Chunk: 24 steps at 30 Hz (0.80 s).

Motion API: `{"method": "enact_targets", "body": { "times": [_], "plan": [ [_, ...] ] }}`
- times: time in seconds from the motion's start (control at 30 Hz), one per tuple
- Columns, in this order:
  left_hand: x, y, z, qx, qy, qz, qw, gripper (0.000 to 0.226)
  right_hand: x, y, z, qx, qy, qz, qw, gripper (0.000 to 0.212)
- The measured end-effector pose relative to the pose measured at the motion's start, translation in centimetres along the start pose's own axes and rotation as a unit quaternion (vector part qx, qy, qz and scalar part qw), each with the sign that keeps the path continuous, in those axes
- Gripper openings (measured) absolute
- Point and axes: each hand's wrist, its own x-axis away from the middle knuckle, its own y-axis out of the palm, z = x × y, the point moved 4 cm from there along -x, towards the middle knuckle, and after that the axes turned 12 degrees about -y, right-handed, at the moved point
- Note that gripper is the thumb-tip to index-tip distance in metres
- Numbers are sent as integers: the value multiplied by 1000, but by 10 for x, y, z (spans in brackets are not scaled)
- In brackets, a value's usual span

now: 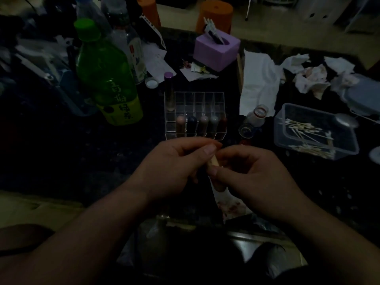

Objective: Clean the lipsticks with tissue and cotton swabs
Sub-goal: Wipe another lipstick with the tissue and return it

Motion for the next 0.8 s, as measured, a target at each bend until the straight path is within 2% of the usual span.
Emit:
{"method": "enact_targets", "body": {
  "times": [0.1, 0.17, 0.23, 0.33, 0.4, 0.43, 0.57, 0.67, 0.73, 0.8],
  "plan": [
    [3, -8, -5, -33, -8, 1, 999, 22, -5, 9, -1, 1, -7, -12, 1000, 16],
    [6, -18, -7, -6, -22, 34, 999, 19, -8, 17, -2, -6, -11, -9, 1000, 29],
    [9, -33, -3, 20, -42, 87, 995, 26, -15, 21, -3, 45, -38, 15, 998, 39],
    [10, -58, 1, 52, -47, 151, 986, 41, -36, 23, -5, 124, -103, 53, 986, 30],
    [10, -68, 2, 71, -38, 164, 983, 45, -53, 28, -5, 156, -139, 62, 976, 20],
    [11, -70, 4, 79, -36, 167, 982, 45, -61, 31, -5, 183, -154, 68, 969, 21],
    [12, -70, 9, 94, -30, 154, 983, 34, -99, 47, -8, 337, -235, 69, 909, 31],
    [13, -71, 13, 90, -22, 144, 985, 30, -118, 57, -3, 400, -255, 54, 879, 32],
    [13, -72, 15, 91, -23, 143, 985, 28, -121, 60, 1, 417, -271, 55, 866, 32],
    [12, -74, 15, 80, -22, 147, 986, 27, -124, 58, 4, 413, -260, 61, 871, 32]
  ]
}}
